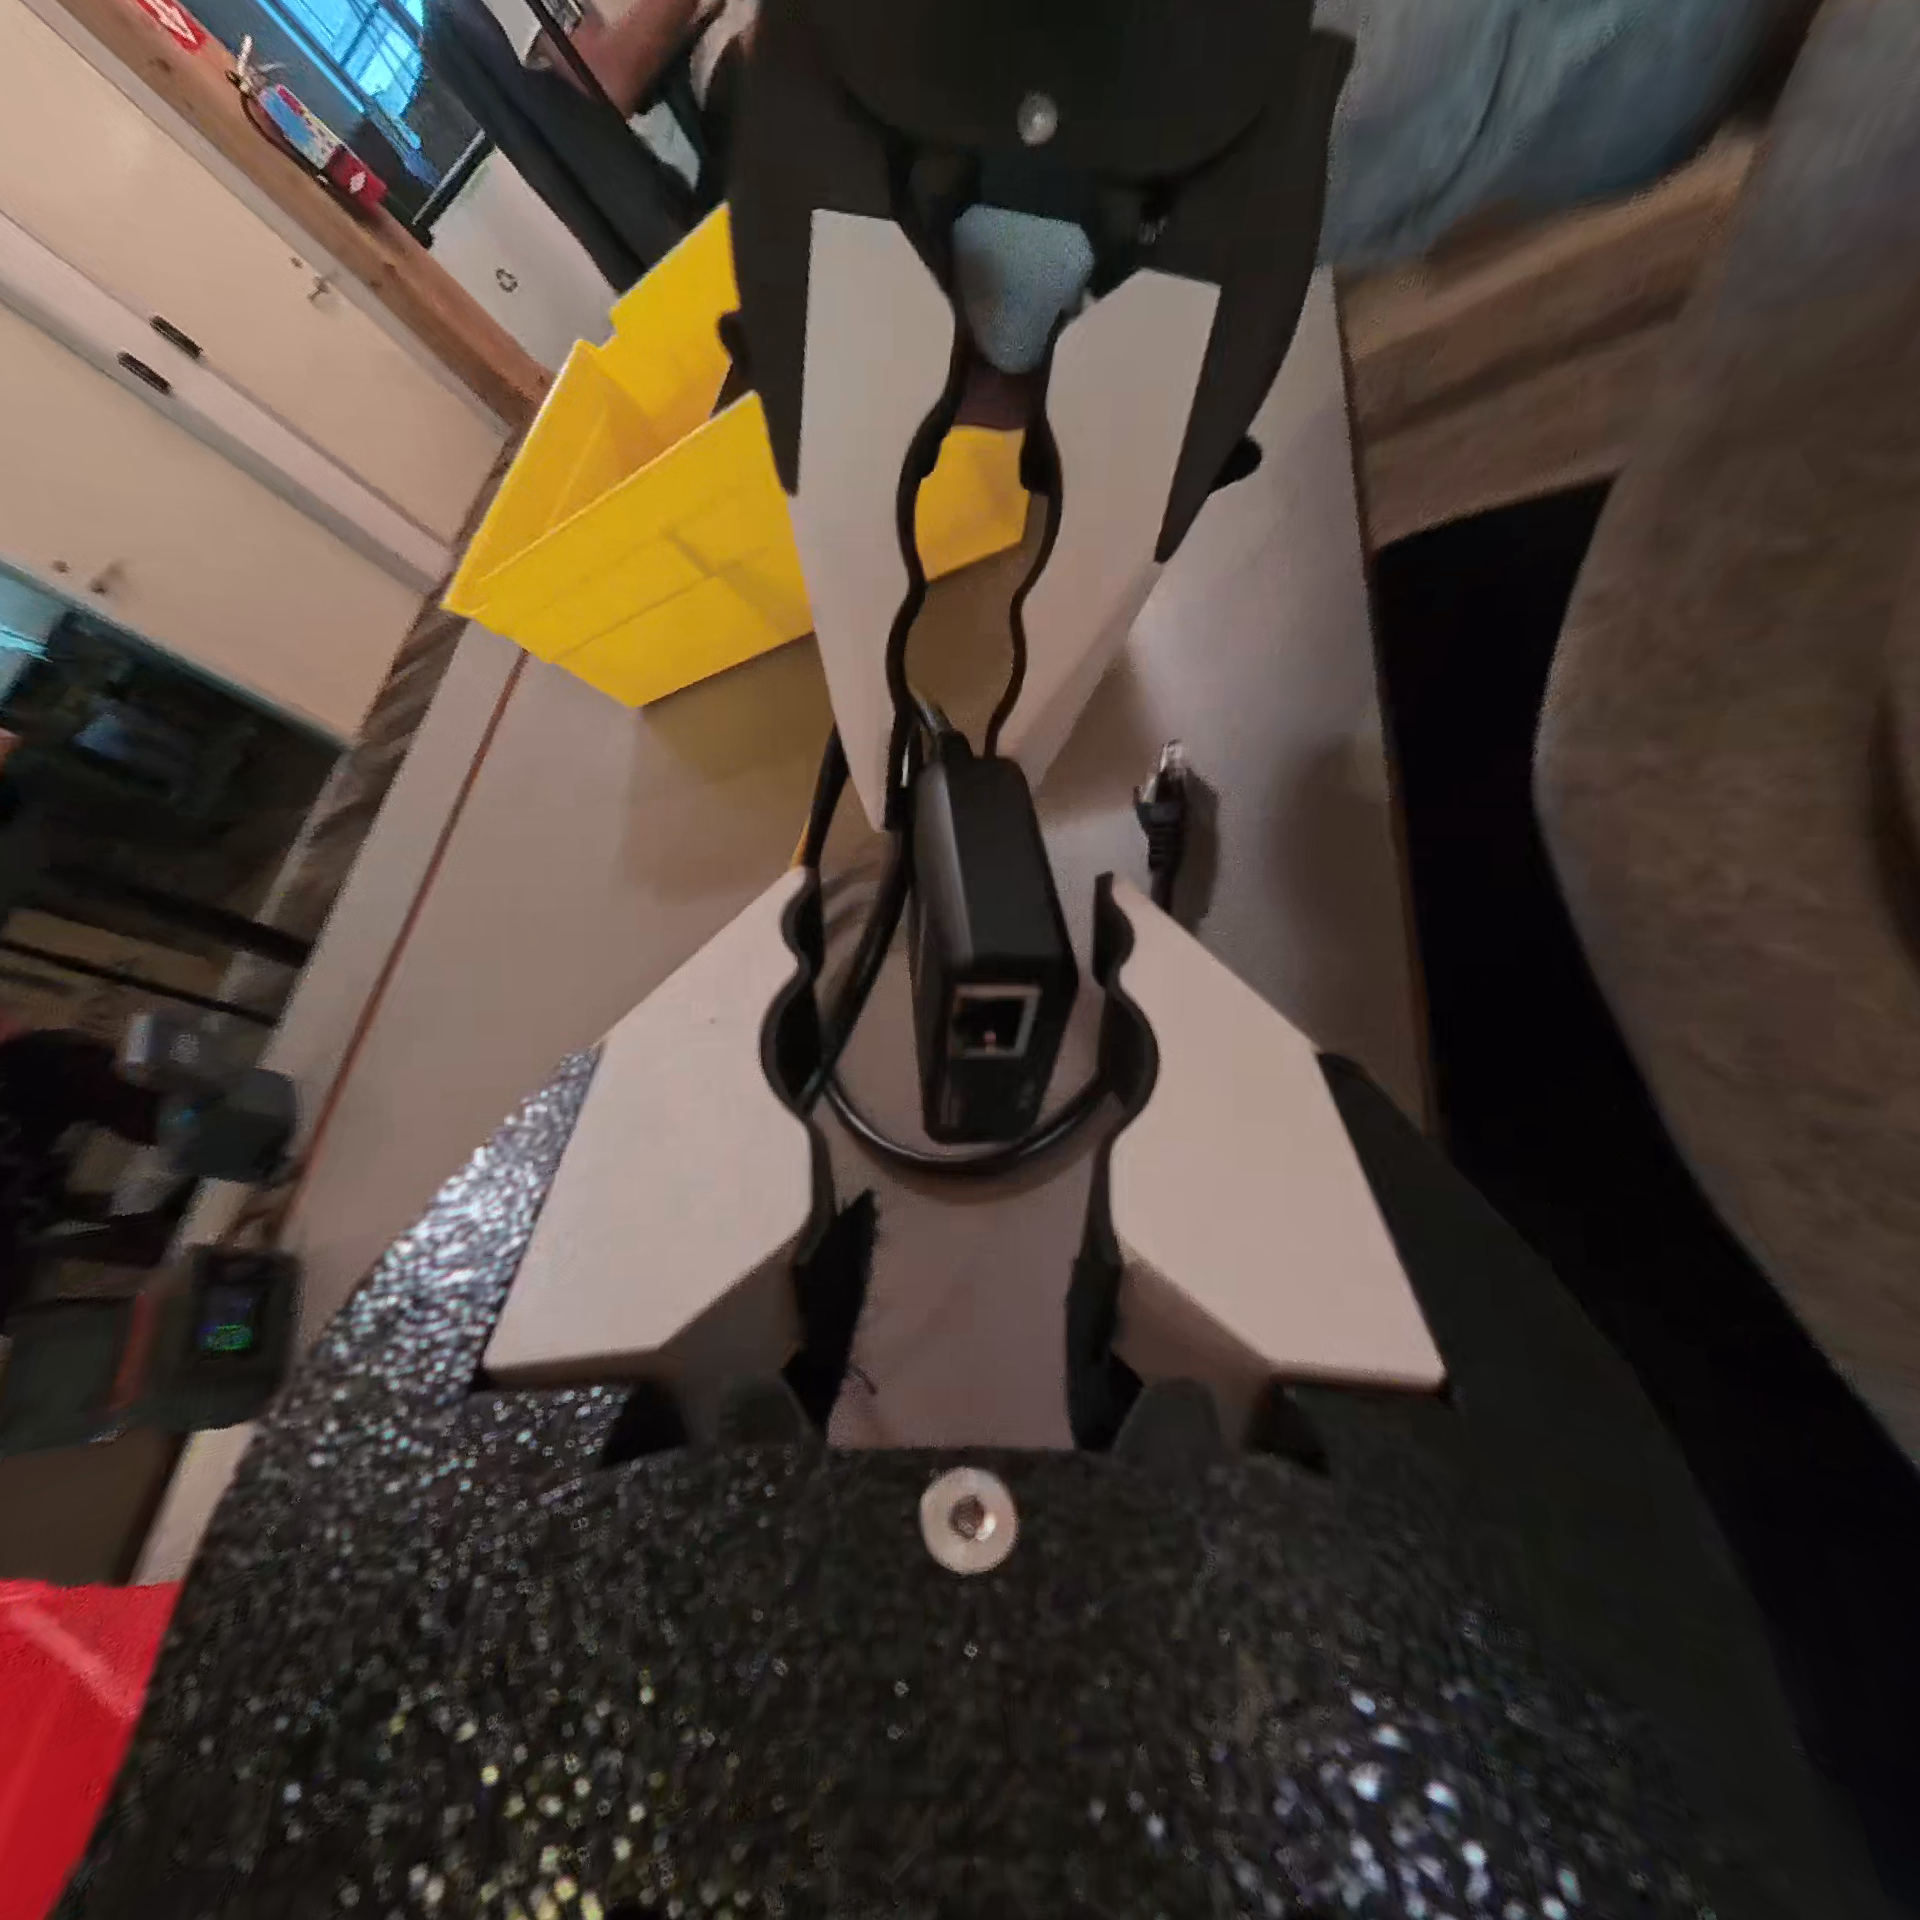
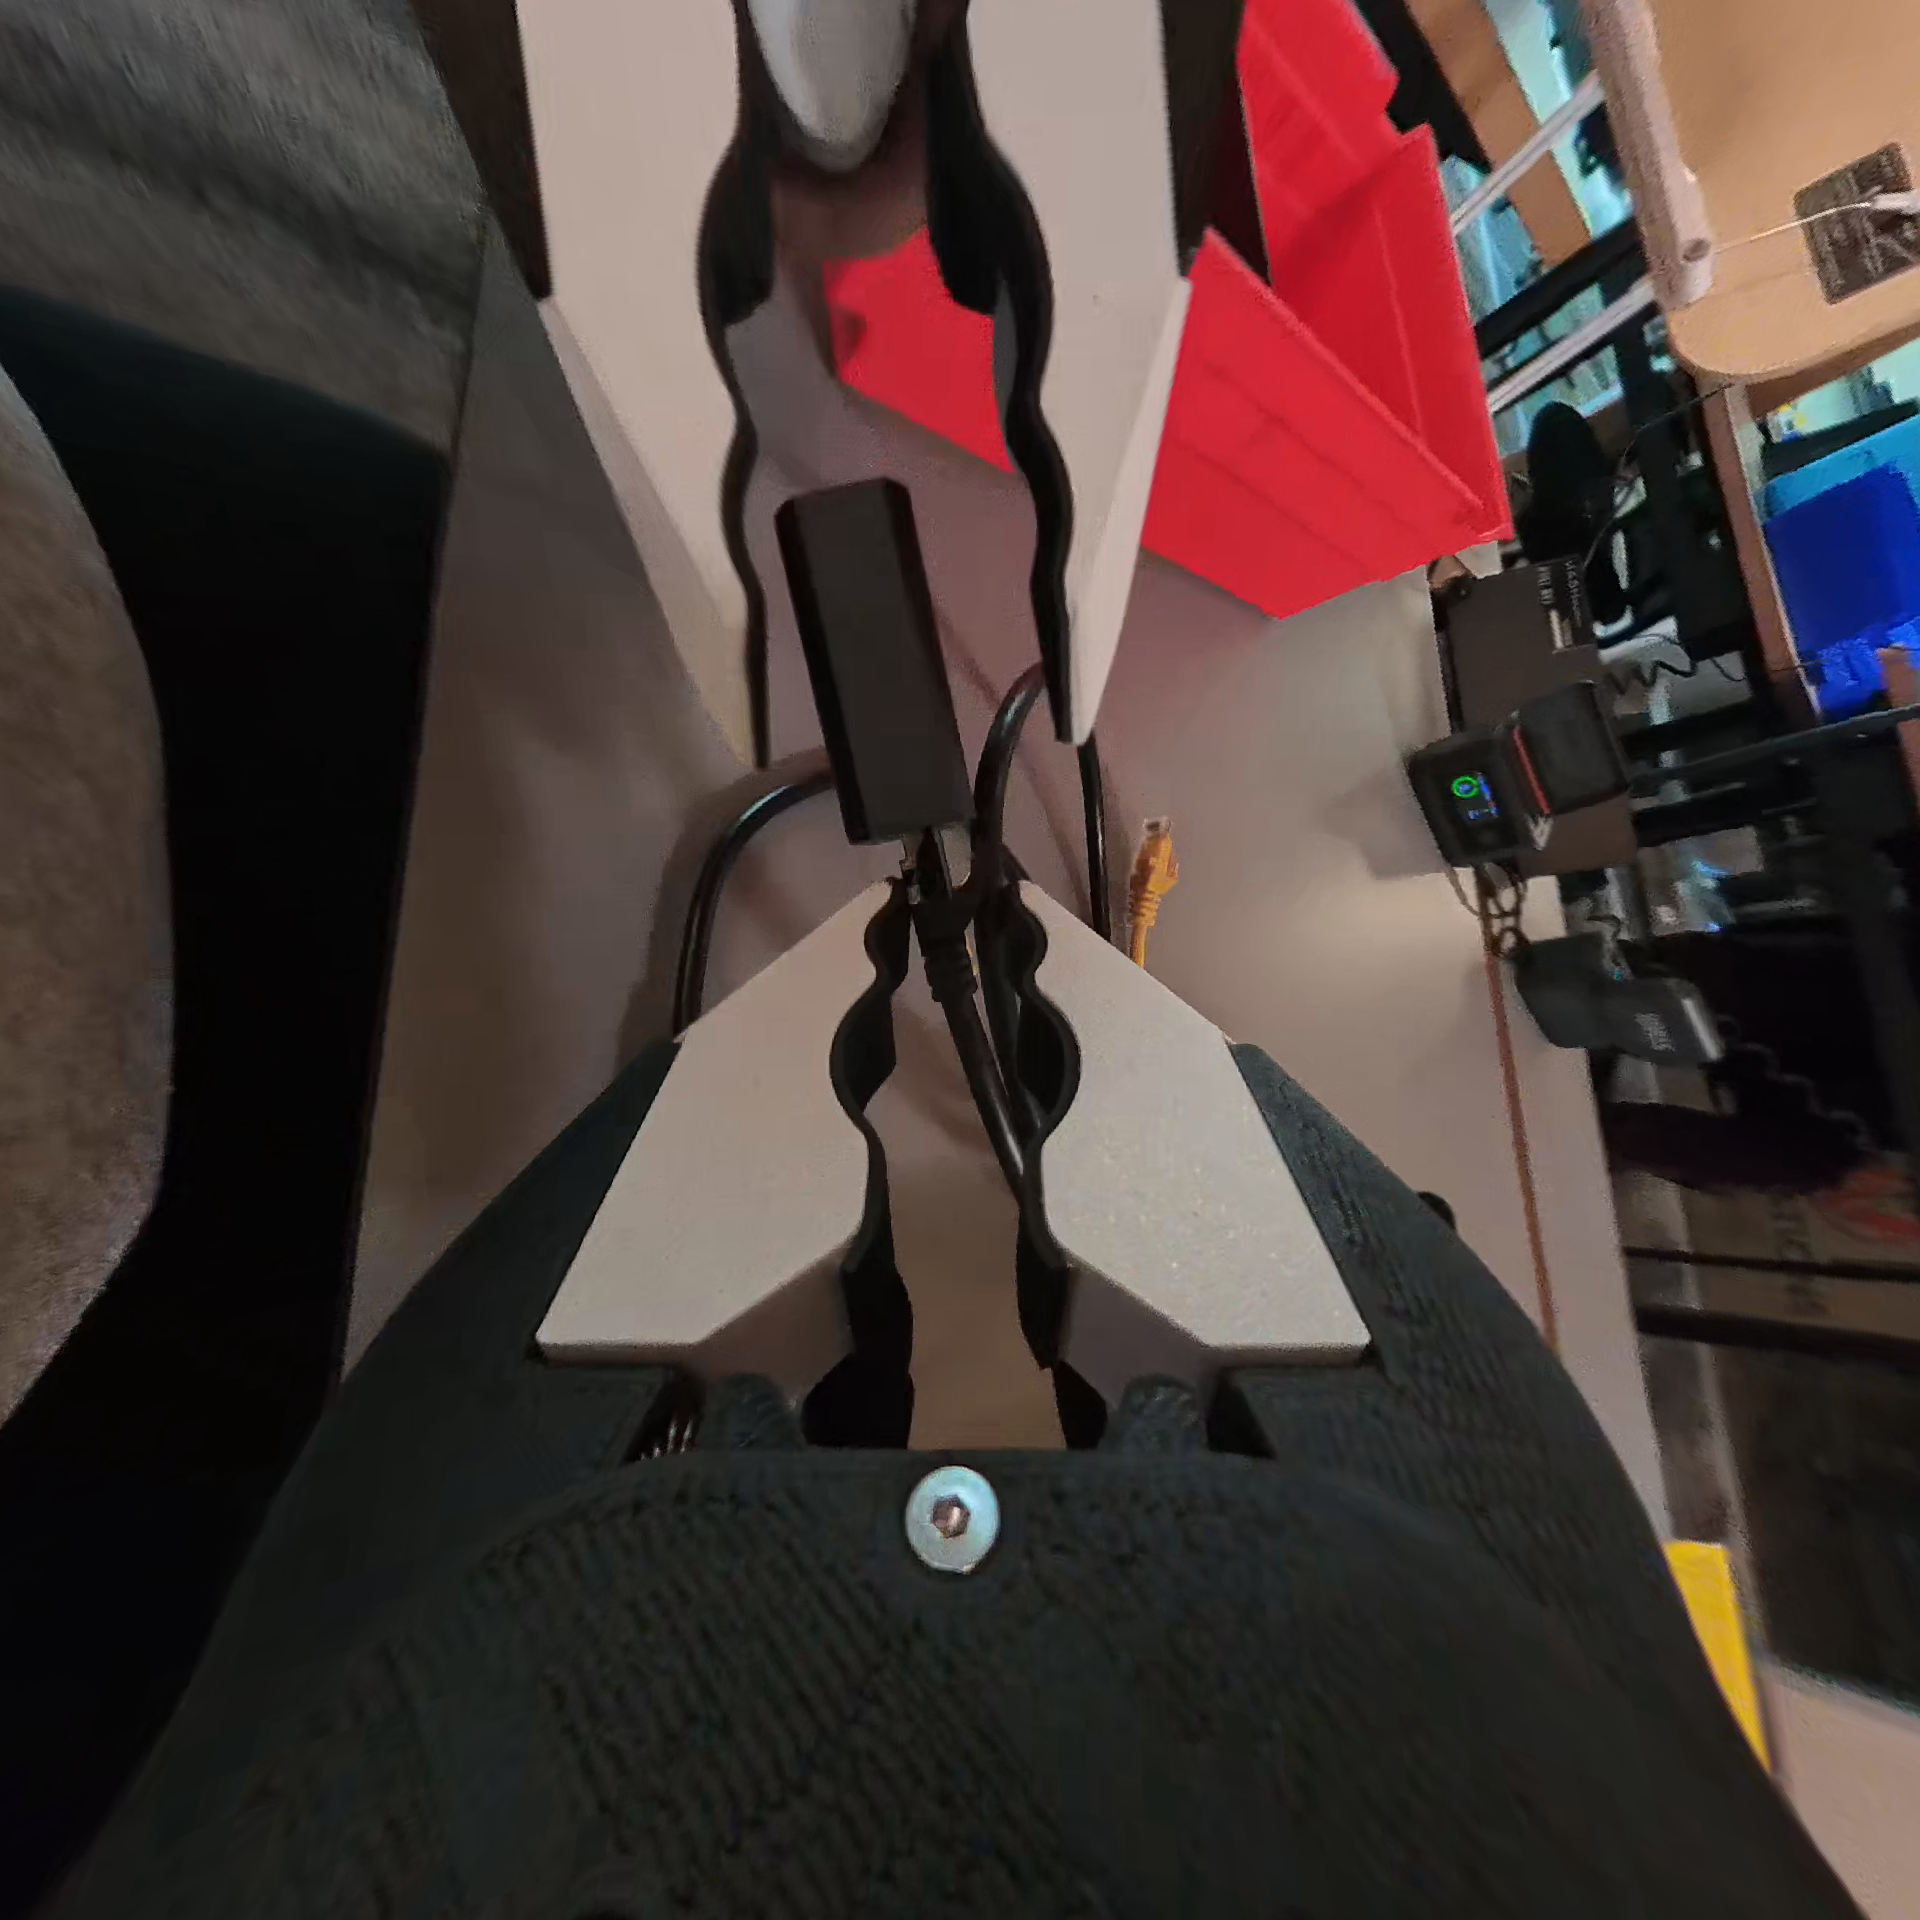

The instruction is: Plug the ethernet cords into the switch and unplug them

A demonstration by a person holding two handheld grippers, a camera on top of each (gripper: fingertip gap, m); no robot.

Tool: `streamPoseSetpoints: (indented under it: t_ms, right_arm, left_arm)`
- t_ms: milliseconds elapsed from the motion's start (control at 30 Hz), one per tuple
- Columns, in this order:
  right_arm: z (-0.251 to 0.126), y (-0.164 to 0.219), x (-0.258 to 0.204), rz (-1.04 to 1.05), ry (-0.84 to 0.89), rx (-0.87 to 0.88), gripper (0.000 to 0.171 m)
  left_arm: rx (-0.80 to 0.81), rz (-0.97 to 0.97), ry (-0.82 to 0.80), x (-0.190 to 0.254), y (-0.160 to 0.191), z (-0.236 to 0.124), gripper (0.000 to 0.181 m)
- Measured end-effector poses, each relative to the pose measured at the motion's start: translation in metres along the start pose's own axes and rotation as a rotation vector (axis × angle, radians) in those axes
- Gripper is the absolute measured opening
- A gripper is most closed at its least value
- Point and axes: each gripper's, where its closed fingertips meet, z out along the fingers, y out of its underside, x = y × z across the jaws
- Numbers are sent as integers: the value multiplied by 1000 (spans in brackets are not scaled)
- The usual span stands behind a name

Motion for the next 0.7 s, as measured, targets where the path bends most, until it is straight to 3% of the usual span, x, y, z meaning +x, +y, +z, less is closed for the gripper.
streamPoseSetpoints:
  t_ms: [133, 333, 700]
  right_arm:
    - [5, 3, -5, -60, 16, -48, 15]
    - [6, 5, -4, -38, 18, -42, 15]
    - [-10, 0, -4, 67, -79, 90, 35]
  left_arm:
    - [-79, 114, 1, 9, 7, 5, 26]
    - [-158, 148, -20, 6, 17, 7, 22]
    - [60, -45, 42, -4, -4, -16, 20]
